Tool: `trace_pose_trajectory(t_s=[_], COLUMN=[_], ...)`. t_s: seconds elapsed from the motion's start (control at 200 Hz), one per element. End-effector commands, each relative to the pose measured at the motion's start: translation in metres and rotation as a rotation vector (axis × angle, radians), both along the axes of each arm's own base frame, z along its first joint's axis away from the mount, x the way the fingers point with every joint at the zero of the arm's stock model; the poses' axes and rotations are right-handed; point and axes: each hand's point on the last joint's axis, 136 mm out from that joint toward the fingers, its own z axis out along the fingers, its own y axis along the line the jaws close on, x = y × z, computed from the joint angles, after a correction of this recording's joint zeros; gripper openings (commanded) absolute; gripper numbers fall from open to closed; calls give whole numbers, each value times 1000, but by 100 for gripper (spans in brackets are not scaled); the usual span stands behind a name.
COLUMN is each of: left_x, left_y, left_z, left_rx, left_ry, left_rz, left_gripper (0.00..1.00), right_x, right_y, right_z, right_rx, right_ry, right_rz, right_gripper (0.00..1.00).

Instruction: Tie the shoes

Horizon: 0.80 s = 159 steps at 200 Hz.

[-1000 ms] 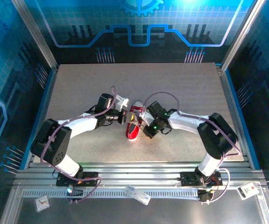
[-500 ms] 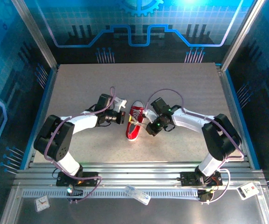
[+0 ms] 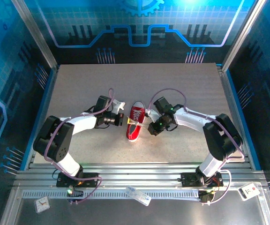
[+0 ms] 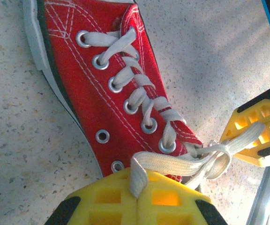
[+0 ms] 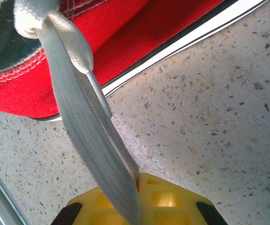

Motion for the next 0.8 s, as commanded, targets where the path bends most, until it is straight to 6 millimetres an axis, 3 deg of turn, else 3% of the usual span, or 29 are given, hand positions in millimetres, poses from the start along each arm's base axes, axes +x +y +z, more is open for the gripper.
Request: trace_pose_trajectory(t_s=[0.0, 0.19, 0.245, 0.31, 0.375, 0.63, 0.79], left_x=[-12, -14, -15, -13, -12, -11, -11], left_y=[6, 4, 2, 3, 4, 8, 14], left_z=[-3, -1, 4, 9, 13, 25, 35], left_rx=[8, -18, -27, -25, -15, -8, -4], left_ry=[14, 0, -14, -33, -46, -81, -108], left_rz=[-20, -32, -42, -41, -39, -26, -7], left_gripper=[0, 2, 17, 28, 34, 45, 49], right_x=[-2, -16, -21, -22, -17, 14, 38], right_y=[-1, 18, 27, 34, 34, 18, 7], right_z=[0, 4, 7, 15, 24, 66, 65], right_rx=[-1, 68, 92, 136, 170, 352, 343], right_ry=[64, 93, 76, 63, 38, -20, -61], right_rz=[-28, 36, 75, 93, 82, -25, -121], right_gripper=[0, 0, 20, 43, 53, 56, 44])
